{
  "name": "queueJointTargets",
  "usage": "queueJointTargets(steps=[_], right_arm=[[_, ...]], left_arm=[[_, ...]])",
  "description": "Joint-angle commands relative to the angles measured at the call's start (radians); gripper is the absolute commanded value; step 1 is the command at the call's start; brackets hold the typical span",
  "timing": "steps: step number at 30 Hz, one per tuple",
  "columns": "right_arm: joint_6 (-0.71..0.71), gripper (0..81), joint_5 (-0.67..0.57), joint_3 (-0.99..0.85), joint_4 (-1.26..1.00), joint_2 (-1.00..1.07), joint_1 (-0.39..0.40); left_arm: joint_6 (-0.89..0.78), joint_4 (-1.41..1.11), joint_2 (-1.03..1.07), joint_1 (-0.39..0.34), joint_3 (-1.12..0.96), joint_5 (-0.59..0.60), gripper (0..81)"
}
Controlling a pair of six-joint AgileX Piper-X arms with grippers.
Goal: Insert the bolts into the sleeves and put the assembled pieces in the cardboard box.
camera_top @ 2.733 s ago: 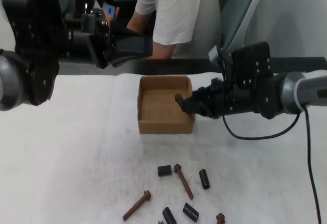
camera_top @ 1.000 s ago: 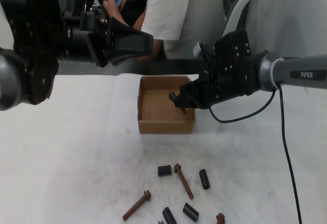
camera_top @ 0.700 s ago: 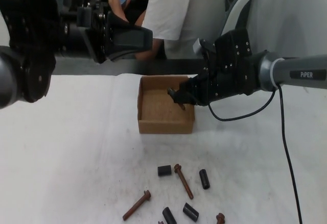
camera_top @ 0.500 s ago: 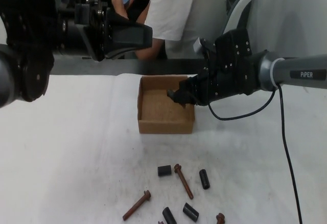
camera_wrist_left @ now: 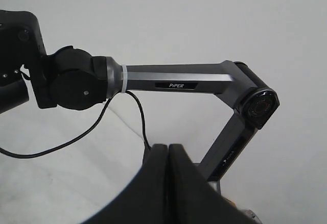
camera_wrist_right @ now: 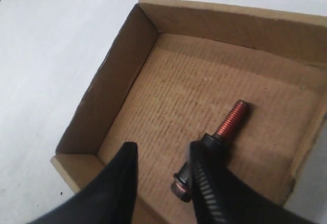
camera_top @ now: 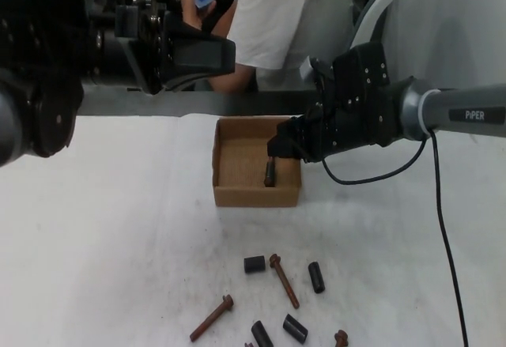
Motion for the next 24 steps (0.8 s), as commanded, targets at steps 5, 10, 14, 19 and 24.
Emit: queueJointTargets(steps=[5,10,14,19,24], right_arm=[[0.019,33.3,-0.003,-0.009,-0.013,-0.008,0.002],[0.048,20.4,-0.115,-0.009,0.023,-0.014,-0.008],[-0.009,0.5,-0.203,-0.009,0.119,-0.050,-0.027],[-0.109,0.8,-0.215,-0.009,0.184,-0.170,-0.057],[-0.141,0.8,-0.203,-0.009,0.203,-0.326,-0.095]], left_arm=[[0.001,-0.011,-0.014,-0.003,-0.004,0.008,0.3],[0.030,0.001,-0.014,0.004,-0.004,-0.010,0.3],[0.135,0.092,-0.014,0.038,-0.004,-0.024,0.3],[0.291,0.282,-0.014,0.096,-0.004,-0.081,0.3],[0.558,0.510,-0.014,0.121,-0.004,-0.280,0.3]])
